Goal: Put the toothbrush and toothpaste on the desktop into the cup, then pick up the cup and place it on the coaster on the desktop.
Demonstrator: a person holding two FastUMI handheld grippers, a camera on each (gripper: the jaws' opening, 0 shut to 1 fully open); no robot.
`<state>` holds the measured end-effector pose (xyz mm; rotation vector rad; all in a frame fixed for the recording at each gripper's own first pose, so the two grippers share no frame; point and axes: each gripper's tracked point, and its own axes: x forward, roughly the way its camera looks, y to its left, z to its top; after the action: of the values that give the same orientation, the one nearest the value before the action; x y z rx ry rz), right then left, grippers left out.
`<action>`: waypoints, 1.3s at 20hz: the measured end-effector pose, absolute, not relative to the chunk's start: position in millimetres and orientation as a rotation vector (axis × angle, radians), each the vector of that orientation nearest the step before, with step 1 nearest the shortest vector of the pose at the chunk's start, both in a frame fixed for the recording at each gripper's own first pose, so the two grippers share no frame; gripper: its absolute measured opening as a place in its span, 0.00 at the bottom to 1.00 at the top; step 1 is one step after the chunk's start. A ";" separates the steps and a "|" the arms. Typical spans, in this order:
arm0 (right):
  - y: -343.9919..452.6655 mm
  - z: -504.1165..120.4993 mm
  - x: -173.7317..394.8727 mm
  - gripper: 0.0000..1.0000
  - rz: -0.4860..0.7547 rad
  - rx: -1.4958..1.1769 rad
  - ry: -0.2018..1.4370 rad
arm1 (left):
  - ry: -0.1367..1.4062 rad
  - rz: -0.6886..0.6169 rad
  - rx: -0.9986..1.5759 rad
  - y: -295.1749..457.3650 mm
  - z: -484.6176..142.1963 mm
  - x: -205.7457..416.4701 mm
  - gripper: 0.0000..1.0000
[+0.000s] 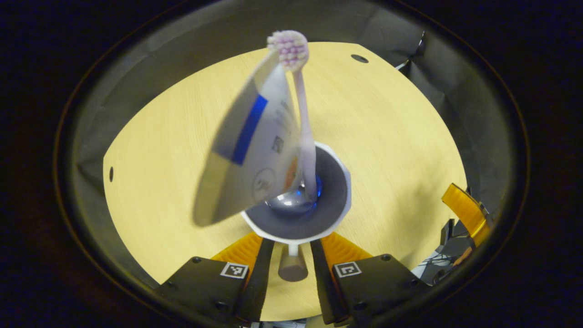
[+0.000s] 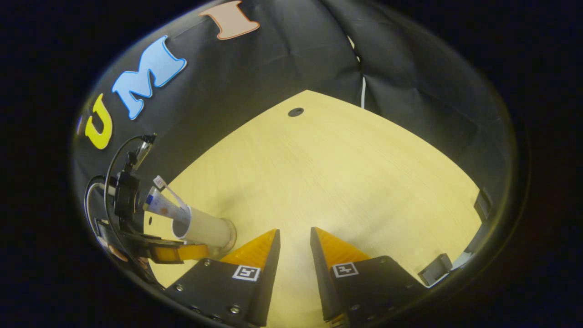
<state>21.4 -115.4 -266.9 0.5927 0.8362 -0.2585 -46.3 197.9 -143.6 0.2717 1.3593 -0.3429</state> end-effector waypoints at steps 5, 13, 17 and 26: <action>-97.1 -240.4 33.1 0.43 -0.179 0.525 0.794 | 1.219 -0.364 0.179 235.3 -74.3 -59.2 0.54; -57.6 -139.9 61.8 0.43 0.005 0.365 0.604 | 0.819 -0.291 0.027 314.8 97.8 -93.8 0.54; -41.5 -59.6 81.3 0.43 0.076 0.305 0.435 | 0.561 -0.248 0.016 350.2 179.7 -119.5 0.54; -11.4 85.4 78.7 0.42 0.179 0.226 0.116 | 0.008 -0.096 0.053 346.6 258.3 -249.5 0.53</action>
<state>78.7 -11.4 85.4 0.2263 0.1160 0.1786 -249.5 346.6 258.3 0.0526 0.0082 -0.0959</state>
